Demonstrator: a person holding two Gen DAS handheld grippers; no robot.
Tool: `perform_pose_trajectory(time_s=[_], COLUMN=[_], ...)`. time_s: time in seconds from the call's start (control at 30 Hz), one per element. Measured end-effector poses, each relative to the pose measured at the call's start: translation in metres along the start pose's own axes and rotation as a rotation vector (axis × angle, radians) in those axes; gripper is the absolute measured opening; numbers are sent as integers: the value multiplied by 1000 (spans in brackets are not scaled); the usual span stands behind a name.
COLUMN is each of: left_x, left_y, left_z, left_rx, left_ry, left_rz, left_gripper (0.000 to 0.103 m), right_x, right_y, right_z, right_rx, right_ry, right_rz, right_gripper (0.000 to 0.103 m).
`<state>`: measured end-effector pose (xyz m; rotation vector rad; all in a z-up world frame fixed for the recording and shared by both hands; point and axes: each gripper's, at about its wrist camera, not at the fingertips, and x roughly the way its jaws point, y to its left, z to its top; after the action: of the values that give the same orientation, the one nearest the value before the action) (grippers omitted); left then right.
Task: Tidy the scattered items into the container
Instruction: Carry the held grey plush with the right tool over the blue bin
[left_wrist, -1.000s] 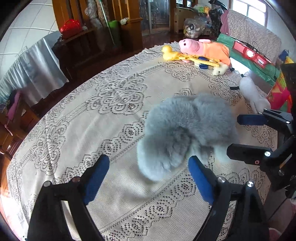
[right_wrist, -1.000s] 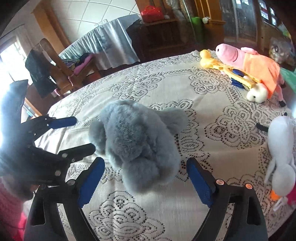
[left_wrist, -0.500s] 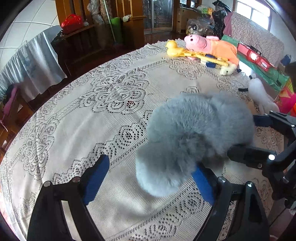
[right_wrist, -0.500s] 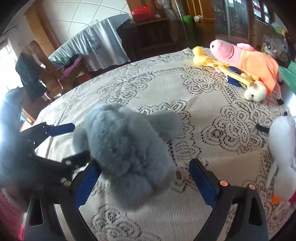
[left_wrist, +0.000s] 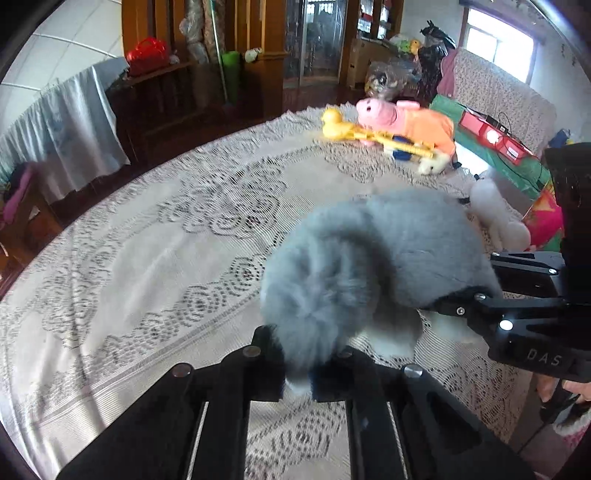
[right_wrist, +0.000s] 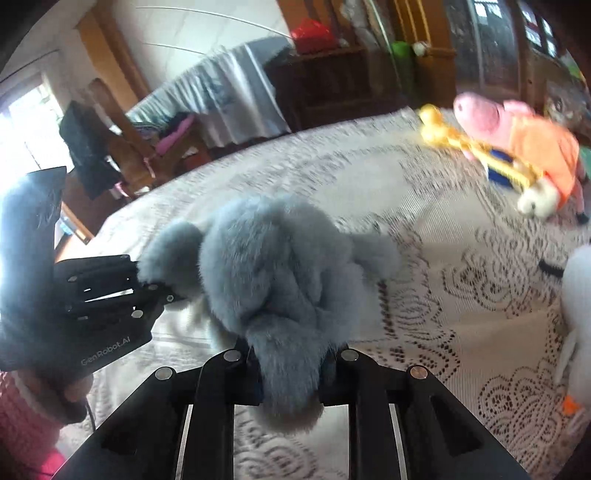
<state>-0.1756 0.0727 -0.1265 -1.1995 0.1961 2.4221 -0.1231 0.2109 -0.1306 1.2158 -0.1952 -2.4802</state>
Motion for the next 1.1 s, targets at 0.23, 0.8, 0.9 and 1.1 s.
perform_pose_trajectory(time_s=[0.23, 0.8, 0.9, 1.1], left_x=[-53, -184, -209, -261], left_y=[24, 121, 143, 189], left_z=[-25, -133, -159, -214], left_rx=[-48, -200, -248, -368], left_ry=[-30, -58, -61, -69], left_rz=[49, 309, 365, 475], left_gripper=[9, 9, 9, 9], right_x=[-25, 2, 11, 23], right_y=[46, 221, 262, 355], right_z=[4, -10, -16, -32], right_rx=[-73, -305, -365, -505], right_ry=[-50, -2, 24, 68], right_rz=[86, 358, 414, 525], right_gripper=[19, 19, 19, 19])
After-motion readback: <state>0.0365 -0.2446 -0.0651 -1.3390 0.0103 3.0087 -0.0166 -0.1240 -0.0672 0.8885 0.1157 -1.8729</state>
